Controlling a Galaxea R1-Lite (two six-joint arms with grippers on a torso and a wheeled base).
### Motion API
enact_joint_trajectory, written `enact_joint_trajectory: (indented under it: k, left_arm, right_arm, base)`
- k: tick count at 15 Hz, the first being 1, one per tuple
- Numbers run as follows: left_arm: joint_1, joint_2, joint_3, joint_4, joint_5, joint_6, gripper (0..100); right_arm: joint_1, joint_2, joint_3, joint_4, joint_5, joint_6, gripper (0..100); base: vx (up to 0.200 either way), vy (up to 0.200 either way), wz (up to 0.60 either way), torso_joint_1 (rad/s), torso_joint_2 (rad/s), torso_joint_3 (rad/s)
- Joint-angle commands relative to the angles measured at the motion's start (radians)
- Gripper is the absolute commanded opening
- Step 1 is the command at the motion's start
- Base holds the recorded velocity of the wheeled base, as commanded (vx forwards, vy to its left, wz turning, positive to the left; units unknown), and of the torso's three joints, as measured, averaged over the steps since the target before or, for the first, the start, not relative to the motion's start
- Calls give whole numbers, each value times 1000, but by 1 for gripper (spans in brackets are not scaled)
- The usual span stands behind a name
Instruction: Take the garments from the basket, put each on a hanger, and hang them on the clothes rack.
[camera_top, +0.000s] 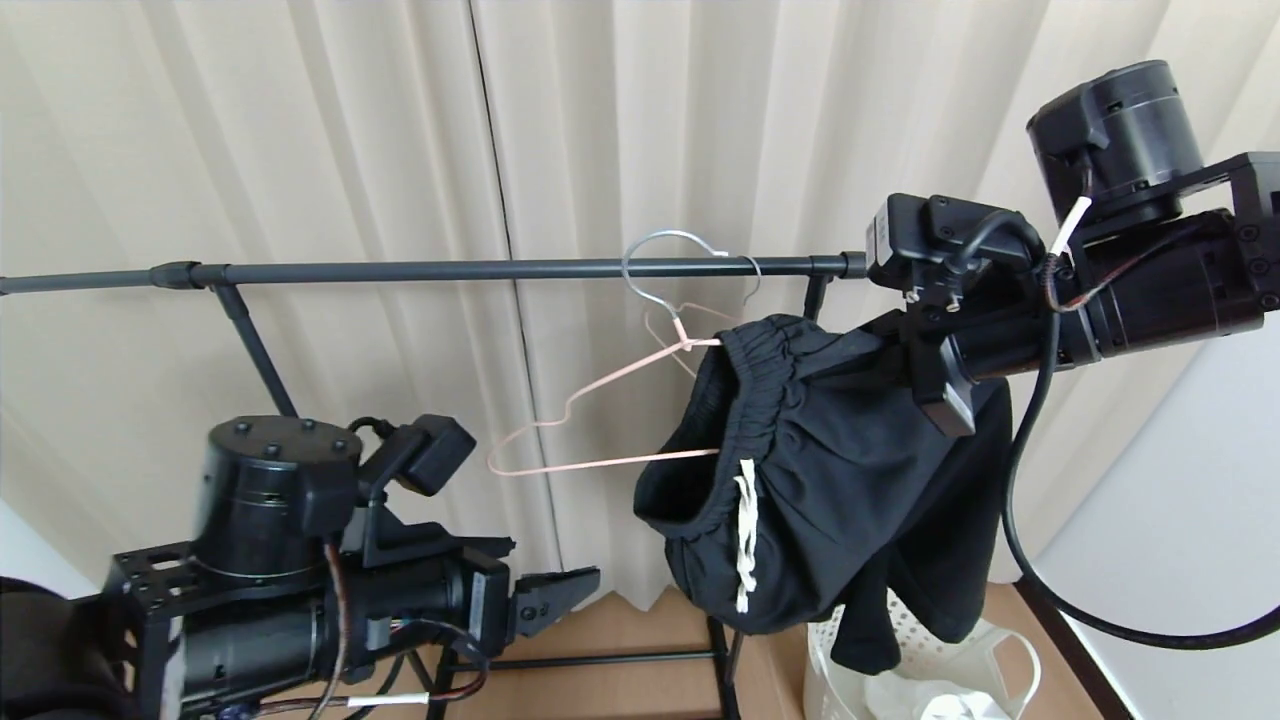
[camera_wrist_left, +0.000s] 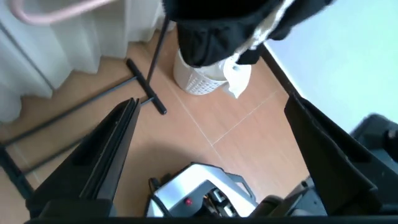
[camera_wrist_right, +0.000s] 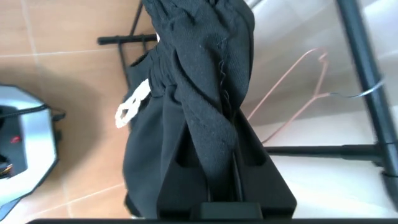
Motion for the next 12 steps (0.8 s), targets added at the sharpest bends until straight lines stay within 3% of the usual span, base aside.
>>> enact_joint_trajectory:
  k: [1, 4, 9, 12]
  left_arm:
    - [-46, 189, -95, 7, 101, -107, 100]
    - [-62, 274, -168, 4, 195, -192, 100]
    - [-58, 314, -231, 3, 216, -228, 100]
    - [-58, 348, -257, -54, 281, -245, 100]
  right_arm:
    - [15, -34, 32, -32, -7, 21, 0]
    - [58, -46, 29, -40, -76, 112, 0]
    - [74, -77, 35, -38, -79, 115, 0]
    - [81, -97, 55, -38, -79, 115, 0]
  base:
    - [0, 0, 0, 0, 0, 0]
    - [0, 0, 0, 0, 0, 0]
    - [0, 0, 0, 0, 0, 0]
    - [0, 0, 0, 0, 0, 0]
